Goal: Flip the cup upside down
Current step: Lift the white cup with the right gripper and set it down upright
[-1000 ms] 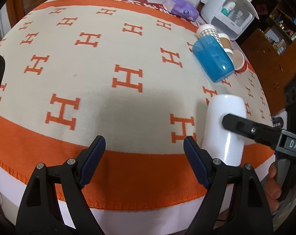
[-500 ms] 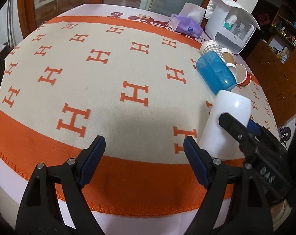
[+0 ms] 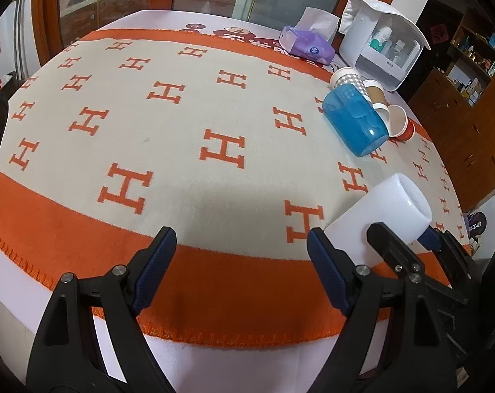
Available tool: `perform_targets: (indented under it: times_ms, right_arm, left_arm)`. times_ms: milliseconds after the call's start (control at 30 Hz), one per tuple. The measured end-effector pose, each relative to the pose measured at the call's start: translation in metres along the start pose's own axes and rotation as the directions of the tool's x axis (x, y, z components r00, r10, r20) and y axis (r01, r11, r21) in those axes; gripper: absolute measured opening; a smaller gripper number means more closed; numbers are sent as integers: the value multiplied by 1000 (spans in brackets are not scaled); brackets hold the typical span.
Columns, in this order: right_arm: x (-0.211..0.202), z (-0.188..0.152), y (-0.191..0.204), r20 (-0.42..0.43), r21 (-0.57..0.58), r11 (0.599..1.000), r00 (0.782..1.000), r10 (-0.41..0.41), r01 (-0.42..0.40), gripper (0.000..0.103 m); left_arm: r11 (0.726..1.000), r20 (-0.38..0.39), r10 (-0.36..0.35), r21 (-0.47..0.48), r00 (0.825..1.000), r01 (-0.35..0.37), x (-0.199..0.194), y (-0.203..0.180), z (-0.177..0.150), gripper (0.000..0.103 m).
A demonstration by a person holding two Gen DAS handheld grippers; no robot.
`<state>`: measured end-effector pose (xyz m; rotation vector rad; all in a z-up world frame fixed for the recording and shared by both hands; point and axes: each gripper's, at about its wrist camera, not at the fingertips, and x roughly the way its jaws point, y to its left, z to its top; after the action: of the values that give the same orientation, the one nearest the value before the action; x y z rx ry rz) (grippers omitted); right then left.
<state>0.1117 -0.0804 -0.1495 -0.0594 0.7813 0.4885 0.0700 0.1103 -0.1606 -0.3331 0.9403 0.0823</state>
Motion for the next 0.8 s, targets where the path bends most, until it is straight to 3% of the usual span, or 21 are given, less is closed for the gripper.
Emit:
perform_targets:
  times_ms: [367, 800]
  right_arm:
    - [3, -11, -2, -67, 77, 997, 997, 35, -30, 72]
    - [-41, -12, -11, -79, 153, 987, 995, 62, -49, 75]
  left_arm:
    - [1000, -20, 8, 8, 1000, -8, -3, 0, -6, 80]
    - [997, 30, 35, 70, 999, -37, -30, -15, -11, 80]
